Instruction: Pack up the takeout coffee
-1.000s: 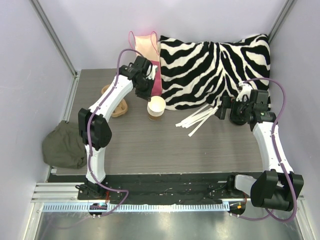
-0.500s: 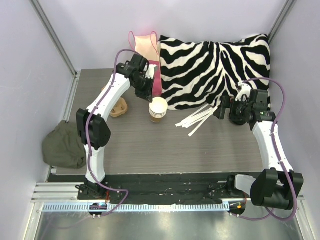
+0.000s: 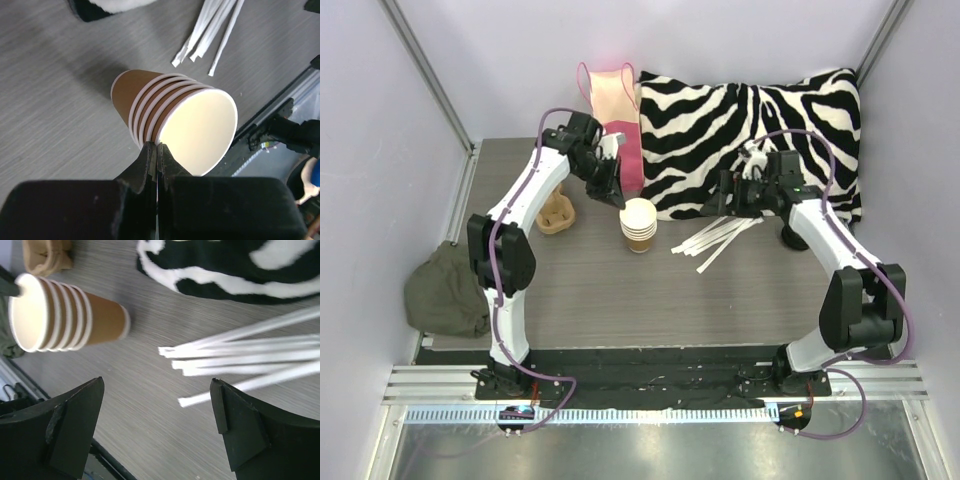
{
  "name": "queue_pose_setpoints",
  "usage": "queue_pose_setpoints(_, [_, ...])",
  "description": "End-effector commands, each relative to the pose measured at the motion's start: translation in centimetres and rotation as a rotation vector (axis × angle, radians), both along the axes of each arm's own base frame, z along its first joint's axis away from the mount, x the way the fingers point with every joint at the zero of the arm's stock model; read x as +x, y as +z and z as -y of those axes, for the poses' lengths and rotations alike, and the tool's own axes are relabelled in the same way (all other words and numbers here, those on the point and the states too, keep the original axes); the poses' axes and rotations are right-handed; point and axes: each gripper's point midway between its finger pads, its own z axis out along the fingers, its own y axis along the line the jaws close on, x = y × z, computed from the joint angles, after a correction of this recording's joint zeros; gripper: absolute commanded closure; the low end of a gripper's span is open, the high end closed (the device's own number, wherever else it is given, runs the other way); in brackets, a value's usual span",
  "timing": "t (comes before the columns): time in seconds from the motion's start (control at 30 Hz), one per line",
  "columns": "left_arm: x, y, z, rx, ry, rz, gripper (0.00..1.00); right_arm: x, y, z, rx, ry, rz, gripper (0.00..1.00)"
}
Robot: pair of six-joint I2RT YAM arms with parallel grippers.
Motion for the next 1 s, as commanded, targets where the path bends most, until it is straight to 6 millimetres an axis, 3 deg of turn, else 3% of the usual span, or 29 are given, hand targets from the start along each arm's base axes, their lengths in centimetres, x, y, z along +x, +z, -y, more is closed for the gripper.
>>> queue_pose_setpoints(0.0, [-0.5,2.5,0.9,-0.134,-0.006,0.001,1.0,2.1,3.3,-4.4,0.147,0.013,0.067,0.04])
queue_pose_setpoints(0.17, [-0.2,2.5,0.5,-0.179,0.007,-0.025,1.0,2.0,3.2,-7.8,0.266,0.016,0.09,0.09])
queue_pose_setpoints(0.37, [0.0,1.7,0.2,-0.206,0.029,-0.068,1.0,1.2,2.1,-11.4,0.271,0.096,0.06,0.13])
queue_pose_setpoints(0.97, [-0.5,1.8,0.5,-0.234,0.025,-0.081,1.0,0.8,0.6,-14.4,0.292,0.151,-0.02,0.23])
